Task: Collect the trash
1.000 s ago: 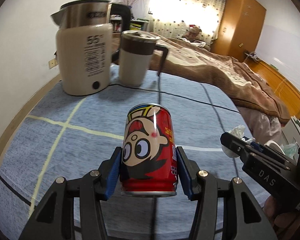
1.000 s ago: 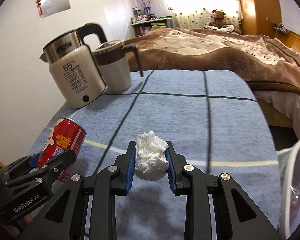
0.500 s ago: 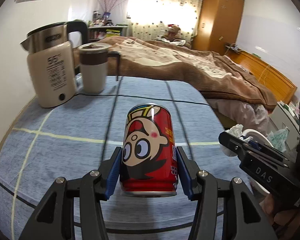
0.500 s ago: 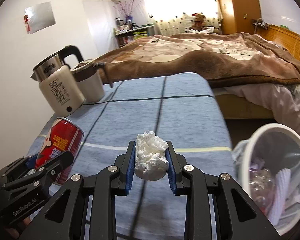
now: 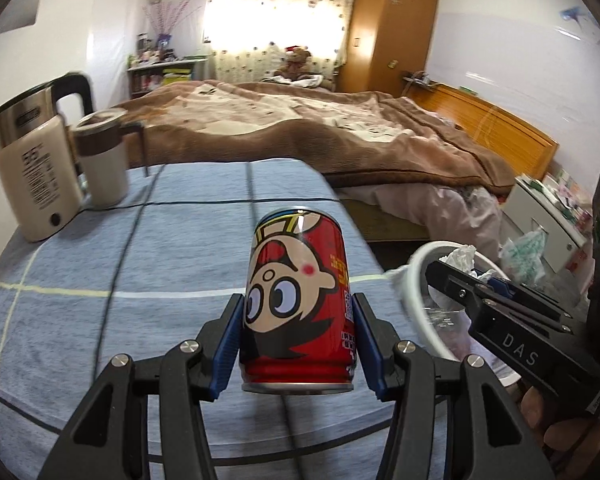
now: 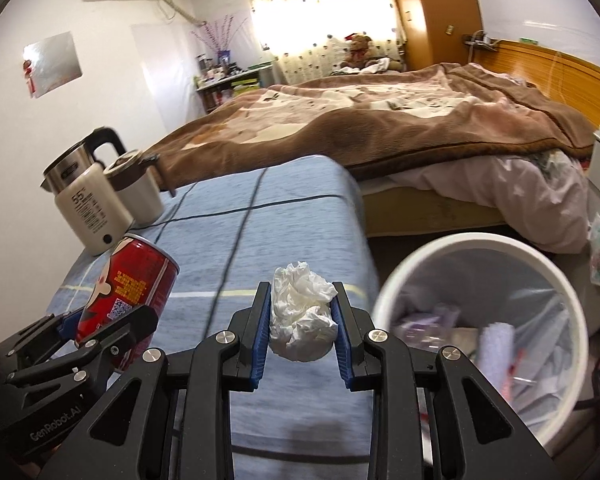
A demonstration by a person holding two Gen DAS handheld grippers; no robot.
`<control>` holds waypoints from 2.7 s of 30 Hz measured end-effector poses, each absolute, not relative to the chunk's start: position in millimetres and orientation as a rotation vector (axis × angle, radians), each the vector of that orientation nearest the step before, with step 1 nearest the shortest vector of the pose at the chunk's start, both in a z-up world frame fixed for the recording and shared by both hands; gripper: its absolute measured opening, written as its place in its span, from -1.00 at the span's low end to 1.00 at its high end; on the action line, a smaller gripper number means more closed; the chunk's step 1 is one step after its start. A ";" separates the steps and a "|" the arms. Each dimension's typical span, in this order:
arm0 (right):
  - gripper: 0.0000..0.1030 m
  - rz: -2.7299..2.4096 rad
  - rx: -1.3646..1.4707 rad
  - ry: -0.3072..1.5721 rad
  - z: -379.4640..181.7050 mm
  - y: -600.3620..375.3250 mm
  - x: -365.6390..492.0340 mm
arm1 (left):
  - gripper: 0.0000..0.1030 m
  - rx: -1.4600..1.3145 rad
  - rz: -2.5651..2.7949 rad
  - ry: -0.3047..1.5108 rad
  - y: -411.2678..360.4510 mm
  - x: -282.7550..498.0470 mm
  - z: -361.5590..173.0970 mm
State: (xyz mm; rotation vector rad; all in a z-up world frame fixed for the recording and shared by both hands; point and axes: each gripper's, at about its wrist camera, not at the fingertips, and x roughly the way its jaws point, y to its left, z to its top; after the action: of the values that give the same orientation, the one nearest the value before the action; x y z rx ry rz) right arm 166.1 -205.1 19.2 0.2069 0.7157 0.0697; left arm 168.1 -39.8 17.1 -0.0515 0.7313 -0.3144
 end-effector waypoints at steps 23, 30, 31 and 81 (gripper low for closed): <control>-0.43 -0.127 0.254 0.741 5.0 -336.9 129.7 | 0.06 0.045 -0.514 0.782 -183.0 158.7 4.4; -0.41 -0.177 0.225 0.780 -11.5 -356.3 132.0 | 0.06 0.080 -0.528 0.789 -210.7 154.0 -6.5; -0.40 -0.191 0.196 0.782 -13.8 -356.5 132.7 | 0.06 0.087 -0.523 0.794 -214.4 154.3 -8.9; -0.07 -0.244 0.204 0.600 10.6 -304.6 13.0 | 0.41 0.098 -0.362 0.611 -154.3 59.5 10.6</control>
State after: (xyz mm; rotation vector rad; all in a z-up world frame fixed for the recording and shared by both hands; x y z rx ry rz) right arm 13.0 -304.6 10.6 0.2037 0.6004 -0.2445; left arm 59.5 -154.3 10.6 0.0982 0.6114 -0.3615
